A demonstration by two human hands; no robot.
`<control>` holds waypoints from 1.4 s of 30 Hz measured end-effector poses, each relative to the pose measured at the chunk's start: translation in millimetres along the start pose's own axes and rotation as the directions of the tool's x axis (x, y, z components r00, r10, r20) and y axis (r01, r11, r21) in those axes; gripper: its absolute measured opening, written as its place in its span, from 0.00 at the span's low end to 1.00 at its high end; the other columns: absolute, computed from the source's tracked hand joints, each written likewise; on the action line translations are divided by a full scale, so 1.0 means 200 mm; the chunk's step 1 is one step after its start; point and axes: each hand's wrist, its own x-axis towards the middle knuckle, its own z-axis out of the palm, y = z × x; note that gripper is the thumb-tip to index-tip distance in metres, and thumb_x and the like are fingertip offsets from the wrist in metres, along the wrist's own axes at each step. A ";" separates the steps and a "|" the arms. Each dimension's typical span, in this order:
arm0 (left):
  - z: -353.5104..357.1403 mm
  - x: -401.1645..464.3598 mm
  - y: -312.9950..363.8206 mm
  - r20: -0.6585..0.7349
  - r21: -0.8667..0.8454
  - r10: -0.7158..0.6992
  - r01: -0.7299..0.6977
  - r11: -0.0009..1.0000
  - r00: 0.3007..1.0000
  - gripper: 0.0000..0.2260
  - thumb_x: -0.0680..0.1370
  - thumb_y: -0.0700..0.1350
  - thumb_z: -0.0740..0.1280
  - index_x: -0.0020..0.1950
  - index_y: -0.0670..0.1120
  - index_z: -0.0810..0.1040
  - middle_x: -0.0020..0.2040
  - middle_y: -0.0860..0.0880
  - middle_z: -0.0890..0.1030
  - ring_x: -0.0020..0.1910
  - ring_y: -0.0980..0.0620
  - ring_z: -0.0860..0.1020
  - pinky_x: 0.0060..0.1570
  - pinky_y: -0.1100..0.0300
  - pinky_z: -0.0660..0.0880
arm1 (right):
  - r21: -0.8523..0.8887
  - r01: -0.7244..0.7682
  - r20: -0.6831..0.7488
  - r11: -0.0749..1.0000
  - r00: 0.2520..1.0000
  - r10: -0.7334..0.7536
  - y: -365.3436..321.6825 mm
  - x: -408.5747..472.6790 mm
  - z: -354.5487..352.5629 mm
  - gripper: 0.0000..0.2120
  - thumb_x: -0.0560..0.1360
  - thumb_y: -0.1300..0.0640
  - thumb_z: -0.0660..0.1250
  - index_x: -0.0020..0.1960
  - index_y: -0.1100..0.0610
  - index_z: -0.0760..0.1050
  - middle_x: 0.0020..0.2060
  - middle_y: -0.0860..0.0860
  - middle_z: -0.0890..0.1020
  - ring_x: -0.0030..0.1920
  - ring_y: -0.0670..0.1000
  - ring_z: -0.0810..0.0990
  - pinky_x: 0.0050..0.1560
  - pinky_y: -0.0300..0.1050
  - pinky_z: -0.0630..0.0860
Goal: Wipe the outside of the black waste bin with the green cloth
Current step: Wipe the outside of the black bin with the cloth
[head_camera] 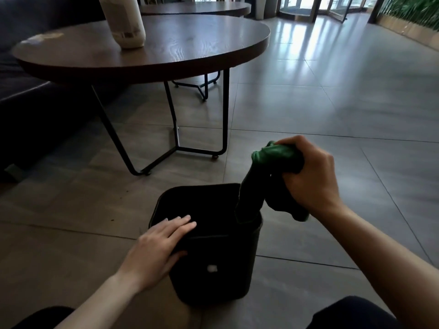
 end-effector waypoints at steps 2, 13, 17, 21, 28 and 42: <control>0.00 0.10 -0.03 -0.058 0.002 -0.017 0.017 1.000 0.998 0.30 0.75 0.48 0.73 0.75 0.57 0.67 0.74 0.57 0.70 0.72 0.53 0.70 0.74 0.55 0.62 | -0.023 -0.028 -0.039 0.999 0.999 0.027 -0.02 0.02 -0.03 0.21 0.67 0.72 0.70 0.56 0.54 0.82 0.46 0.48 0.86 0.46 0.52 0.83 0.49 0.44 0.78; 0.09 0.40 -0.27 -0.032 0.020 0.021 -0.020 1.000 0.999 0.47 0.69 0.46 0.73 0.80 0.58 0.48 0.79 0.63 0.55 0.80 0.55 0.49 0.78 0.45 0.40 | 0.036 -0.303 -0.024 0.952 0.952 0.304 -0.09 -0.19 0.20 0.27 0.69 0.73 0.68 0.60 0.47 0.78 0.46 0.38 0.81 0.48 0.32 0.80 0.45 0.30 0.76; 0.10 0.48 -0.34 -0.064 -0.033 0.035 -0.037 0.999 0.997 0.48 0.67 0.45 0.77 0.79 0.58 0.52 0.78 0.62 0.58 0.79 0.56 0.52 0.78 0.49 0.38 | 0.164 -0.456 -0.064 0.875 0.880 0.471 -0.07 -0.30 0.42 0.26 0.73 0.70 0.68 0.60 0.43 0.72 0.48 0.45 0.81 0.47 0.43 0.82 0.45 0.47 0.82; 0.12 0.52 -0.37 -0.111 -0.108 0.049 -0.061 0.992 0.993 0.46 0.66 0.43 0.77 0.77 0.58 0.57 0.76 0.62 0.62 0.78 0.57 0.55 0.77 0.53 0.36 | 0.149 -0.529 -0.139 0.835 0.825 0.547 -0.06 -0.34 0.62 0.23 0.74 0.69 0.66 0.61 0.47 0.65 0.57 0.53 0.76 0.56 0.54 0.79 0.57 0.55 0.80; 0.12 0.58 -0.41 -0.140 -0.150 0.056 -0.077 0.986 0.989 0.45 0.65 0.43 0.79 0.77 0.57 0.60 0.74 0.59 0.67 0.77 0.56 0.57 0.78 0.49 0.38 | 0.029 -0.352 0.054 0.935 0.935 0.351 -0.02 -0.52 0.94 0.27 0.70 0.66 0.70 0.67 0.52 0.72 0.64 0.50 0.76 0.67 0.52 0.74 0.70 0.53 0.74; 0.14 0.57 -0.40 -0.165 -0.147 0.081 -0.106 0.983 0.983 0.45 0.63 0.41 0.77 0.75 0.59 0.60 0.72 0.58 0.68 0.77 0.55 0.58 0.77 0.50 0.36 | -0.330 0.525 0.611 0.785 0.753 -0.247 0.12 -1.14 1.21 0.30 0.77 0.36 0.64 0.78 0.39 0.65 0.84 0.51 0.59 0.83 0.64 0.54 0.81 0.66 0.54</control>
